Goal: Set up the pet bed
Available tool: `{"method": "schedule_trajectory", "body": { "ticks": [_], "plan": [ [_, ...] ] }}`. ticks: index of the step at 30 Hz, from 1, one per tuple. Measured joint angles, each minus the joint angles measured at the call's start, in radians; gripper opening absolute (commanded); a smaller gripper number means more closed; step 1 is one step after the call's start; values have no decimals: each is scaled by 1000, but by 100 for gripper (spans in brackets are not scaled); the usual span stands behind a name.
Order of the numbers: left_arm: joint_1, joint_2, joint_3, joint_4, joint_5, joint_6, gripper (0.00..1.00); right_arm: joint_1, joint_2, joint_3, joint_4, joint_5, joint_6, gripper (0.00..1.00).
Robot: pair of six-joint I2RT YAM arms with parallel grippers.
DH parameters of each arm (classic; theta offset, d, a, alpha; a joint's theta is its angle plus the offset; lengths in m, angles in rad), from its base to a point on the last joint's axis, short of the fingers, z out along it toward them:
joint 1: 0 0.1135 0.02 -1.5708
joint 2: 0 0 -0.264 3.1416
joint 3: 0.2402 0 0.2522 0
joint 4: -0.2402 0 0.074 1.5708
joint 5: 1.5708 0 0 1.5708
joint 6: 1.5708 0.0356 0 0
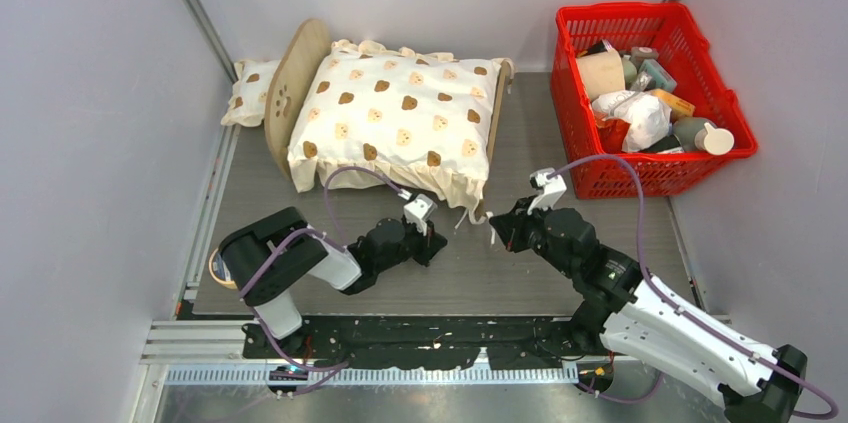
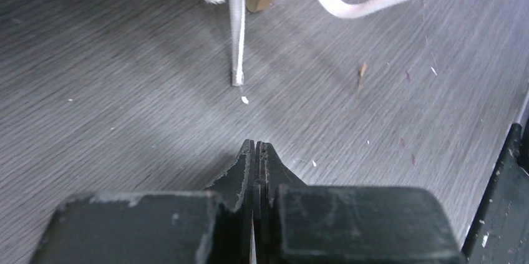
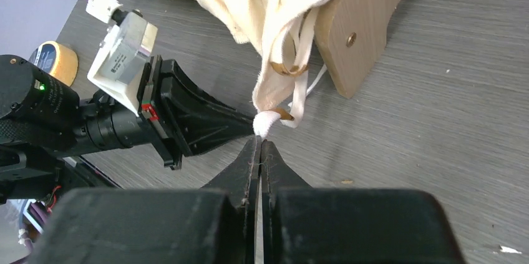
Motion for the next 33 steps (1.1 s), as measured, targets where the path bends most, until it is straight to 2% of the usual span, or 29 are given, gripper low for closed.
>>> {"method": "schedule_trajectory", "body": {
  "ticks": [2, 3, 11, 19, 22, 24, 27, 28, 33],
  "plan": [
    [-5, -3, 0, 2, -39, -4, 24, 0, -31, -8, -31, 5, 9, 5],
    [-6, -2, 0, 6, -54, -1, 30, 0, -43, -9, -41, 6, 13, 5],
    [-10, 93, 130, -18, -117, 16, 42, 0, -31, -8, -48, 11, 16, 5],
    [-12, 145, 241, -92, -127, 39, 43, 0, -1, -7, -36, 6, 11, 5],
    [-17, 169, 273, -137, -138, 40, 41, 0, -1, -5, -25, 5, 11, 5],
    [-22, 186, 293, -150, -146, 40, 33, 0, -1, -3, -21, 5, 9, 5],
    [-29, 198, 320, -174, -153, 35, 6, 0, -4, -2, -16, 6, 7, 5],
    [-33, 201, 324, -184, -157, 39, 0, 0, -6, -2, -15, 6, 6, 5],
    [-49, 180, 300, -191, -163, 18, 0, 0, -23, -2, -11, 7, 5, 5]
  ]
}}
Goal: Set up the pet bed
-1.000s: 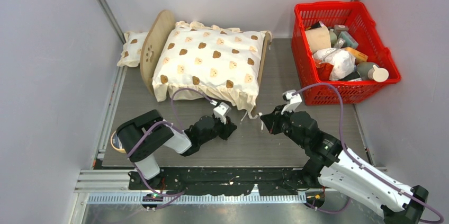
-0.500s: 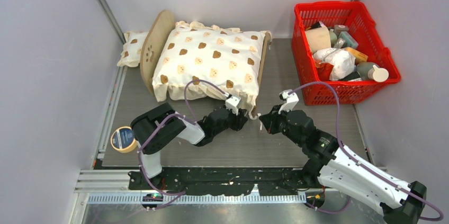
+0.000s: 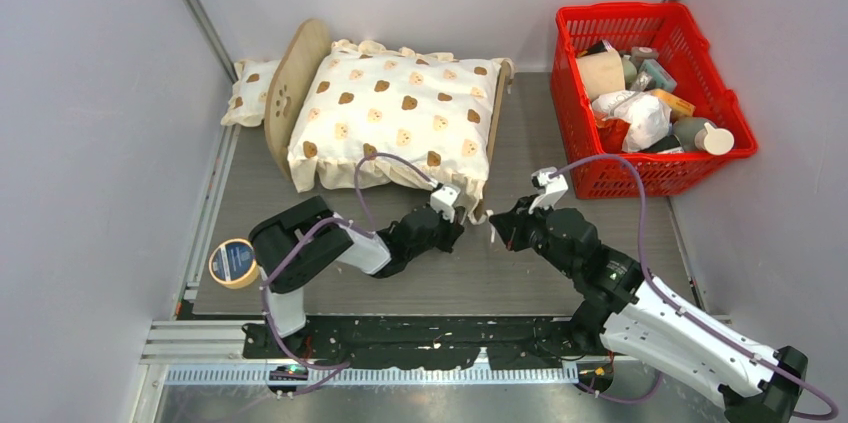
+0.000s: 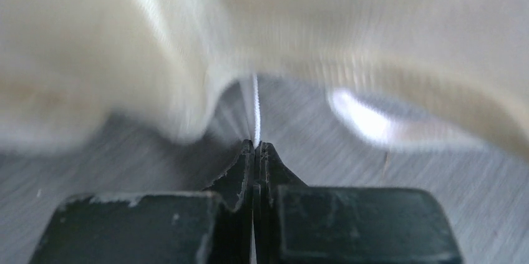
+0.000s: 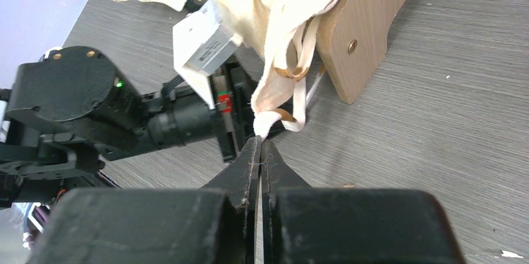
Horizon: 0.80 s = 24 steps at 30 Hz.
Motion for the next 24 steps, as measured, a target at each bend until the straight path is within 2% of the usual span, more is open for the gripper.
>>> {"method": "schedule_trajectory", "body": {
  "ticks": [10, 20, 21, 23, 24],
  "plan": [
    [-39, -296, -238, -38, 3, -122, 0, 0, -16, -124, 5, -9, 23, 5],
    [-53, -350, -299, -24, 5, -169, 0, 0, 197, -246, 184, -88, 88, 6],
    [-53, -356, -304, -24, 5, -170, 0, 0, 213, -250, 197, -95, 95, 9],
    [-54, -377, -316, -25, 8, -174, 0, 0, 241, -254, 215, -109, 111, 41],
    [-55, -384, -320, -26, 8, -175, 0, 0, 246, -254, 213, -112, 118, 47]
  ]
}}
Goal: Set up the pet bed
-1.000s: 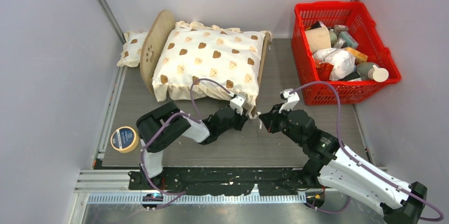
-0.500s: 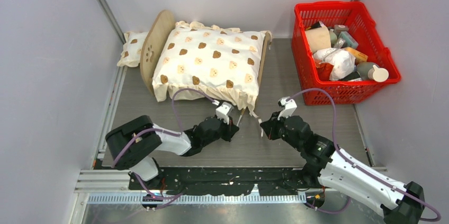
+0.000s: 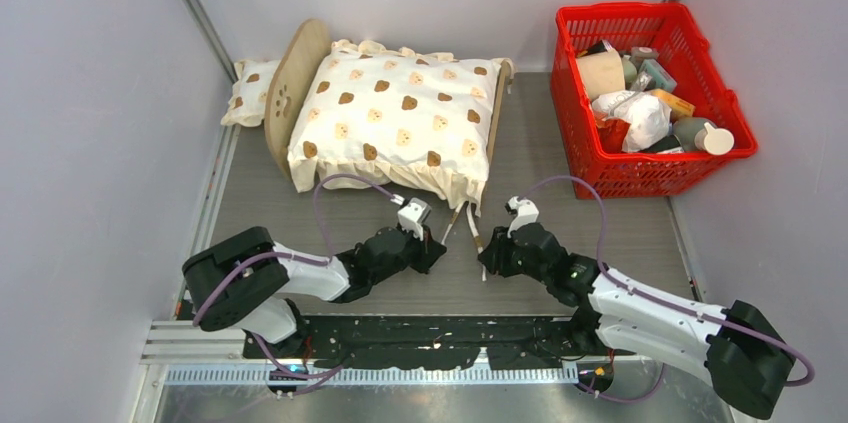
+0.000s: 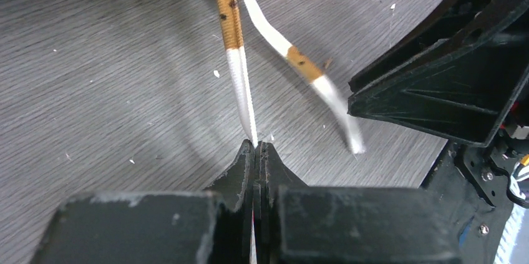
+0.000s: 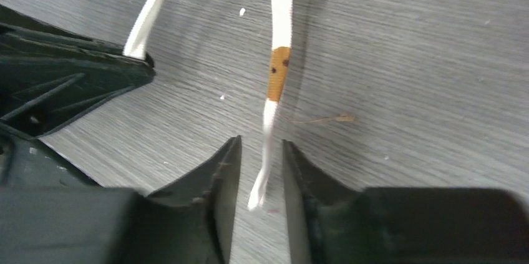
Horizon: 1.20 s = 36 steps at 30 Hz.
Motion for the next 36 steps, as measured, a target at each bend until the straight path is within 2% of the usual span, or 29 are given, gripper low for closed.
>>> {"method": "schedule_trajectory", "body": {
  "ticks": [1, 8, 11, 14, 20, 21, 22, 24, 29, 33, 36],
  "plan": [
    [-1, -8, -4, 0, 0, -2, 0, 0, -1, 3, -14, 2, 5, 53],
    [-19, -15, -8, 1, 8, -16, 0, 0, -128, 147, -142, 116, -55, 61],
    [-24, -15, -8, 5, 11, -17, 0, 0, -98, 235, -138, 164, -89, 65],
    [-27, -15, -15, 21, 15, -17, 0, -1, -6, 311, -126, 191, -112, 63],
    [-31, -15, -36, 48, 16, -18, 0, -2, 205, 397, -147, 233, -125, 52],
    [-31, -15, -39, 53, 17, -18, 0, -3, 236, 418, -162, 236, -125, 40],
    [-31, -15, -40, 53, 18, -18, 0, -6, 265, 443, -174, 238, -125, 19],
    [-32, -14, -42, 62, 18, -19, 0, -15, 311, 491, -187, 230, -125, 7],
    [-32, 8, -47, 92, 18, -20, 0, -107, 334, 557, -150, 95, -64, 5],
    [-33, 50, -57, 119, 18, -21, 0, -245, 316, 553, 5, -70, 45, 5],
    [-33, 66, -61, 135, 15, -21, 0, -303, 321, 553, 111, -149, 105, 5]
  ]
}}
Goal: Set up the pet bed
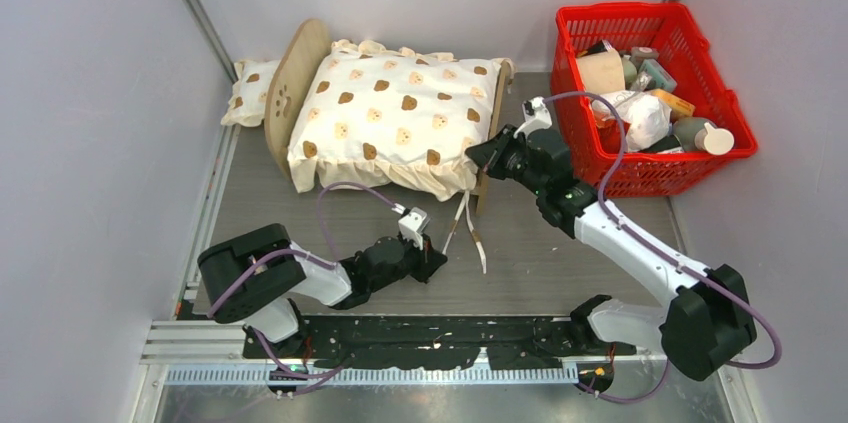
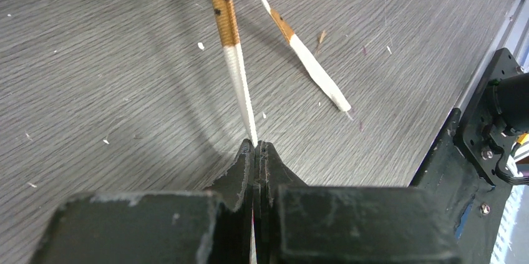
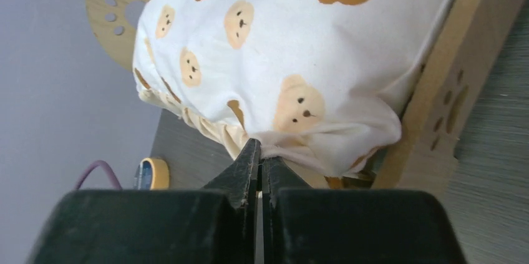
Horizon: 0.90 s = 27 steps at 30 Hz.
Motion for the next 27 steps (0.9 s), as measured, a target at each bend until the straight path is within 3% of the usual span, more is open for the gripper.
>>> {"method": "schedule_trajectory", "body": {
  "ticks": [7, 13, 16, 21, 27],
  "plan": [
    [-9, 5, 0, 25, -1, 0, 0, -48, 99, 0, 168, -119, 140, 8],
    [-15, 27, 0, 37, -9, -5, 0, -86, 127, -32, 292, -110, 266, 13],
    [-23, 29, 0, 47, -12, -21, 0, -94, 147, -28, 336, -91, 283, 20],
    [-31, 22, -3, 55, -10, -47, 0, -98, 206, 64, 274, -85, 214, 38],
    [-39, -11, -11, 59, -6, -67, 0, -98, 175, 185, 13, -65, 30, 57]
  ]
}}
